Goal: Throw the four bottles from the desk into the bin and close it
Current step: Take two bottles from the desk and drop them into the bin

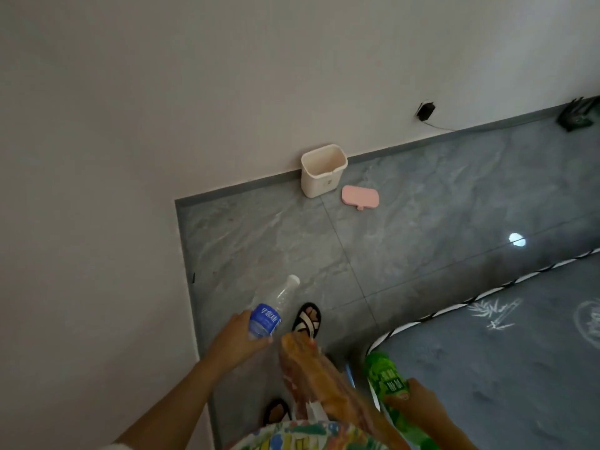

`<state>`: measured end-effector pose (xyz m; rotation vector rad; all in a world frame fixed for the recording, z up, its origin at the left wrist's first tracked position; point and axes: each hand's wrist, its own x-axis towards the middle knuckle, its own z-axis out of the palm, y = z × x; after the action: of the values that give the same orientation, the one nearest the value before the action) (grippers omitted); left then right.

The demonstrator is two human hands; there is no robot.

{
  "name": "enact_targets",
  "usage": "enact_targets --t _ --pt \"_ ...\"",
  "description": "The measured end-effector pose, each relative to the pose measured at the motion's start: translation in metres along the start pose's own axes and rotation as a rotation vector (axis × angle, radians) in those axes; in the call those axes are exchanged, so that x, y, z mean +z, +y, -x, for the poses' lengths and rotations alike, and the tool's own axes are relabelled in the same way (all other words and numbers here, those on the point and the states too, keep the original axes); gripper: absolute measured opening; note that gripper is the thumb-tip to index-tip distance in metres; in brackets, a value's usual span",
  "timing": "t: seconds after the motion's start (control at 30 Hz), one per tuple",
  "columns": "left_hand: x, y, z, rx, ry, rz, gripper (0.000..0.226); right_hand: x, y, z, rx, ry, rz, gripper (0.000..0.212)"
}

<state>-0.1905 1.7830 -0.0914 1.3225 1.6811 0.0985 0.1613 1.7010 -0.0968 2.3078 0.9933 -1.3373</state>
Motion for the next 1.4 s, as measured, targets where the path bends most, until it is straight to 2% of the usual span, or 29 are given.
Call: enact_targets --t 0.17,0.23,0.3,0.33,0.47,0.67,0.83,0.93,1.23,1.33,1.4 --pt "-0.030 0.034 -0.062 -0.069 0.000 -0.028 0.045 -0.053 -0.058 -0.049 -0.012 -0.023 -0.040 0.047" --pt "-0.038 0.035 -0.056 -0.111 -0.018 -0.010 0.045 -0.064 -0.082 -0.045 -0.051 -0.018 -0.070 0.050" --pt "-0.056 0.061 -0.136 -0.178 -0.026 -0.017 0.043 -0.128 -0.136 -0.100 -0.055 -0.014 -0.040 0.058" --pt "-0.061 0.062 -0.132 -0.194 -0.009 -0.031 0.040 -0.134 -0.147 -0.093 -0.081 -0.023 -0.036 0.060" --pt "-0.078 0.066 -0.157 -0.255 0.023 0.005 0.026 -0.171 -0.204 -0.109 -0.204 0.003 -0.044 0.056" --pt "-0.099 0.097 -0.237 -0.340 -0.034 -0.027 0.041 -0.238 -0.288 -0.161 -0.330 0.026 -0.054 0.055" --pt "-0.115 0.138 -0.320 -0.345 -0.036 0.001 0.037 -0.293 -0.331 -0.217 -0.282 0.023 -0.042 0.056" --pt "-0.127 0.173 -0.375 -0.317 -0.065 -0.019 0.035 -0.329 -0.345 -0.252 -0.188 0.016 0.026 0.056" --pt "-0.142 0.285 -0.507 -0.165 -0.098 0.051 0.029 -0.392 -0.383 -0.337 -0.068 -0.020 0.109 0.057" --pt "-0.129 0.303 -0.550 -0.199 -0.104 0.108 0.023 -0.406 -0.413 -0.376 -0.088 -0.028 0.189 0.057" --pt "-0.115 0.308 -0.578 -0.302 -0.095 0.186 0.023 -0.411 -0.437 -0.405 -0.109 -0.033 0.219 0.058"
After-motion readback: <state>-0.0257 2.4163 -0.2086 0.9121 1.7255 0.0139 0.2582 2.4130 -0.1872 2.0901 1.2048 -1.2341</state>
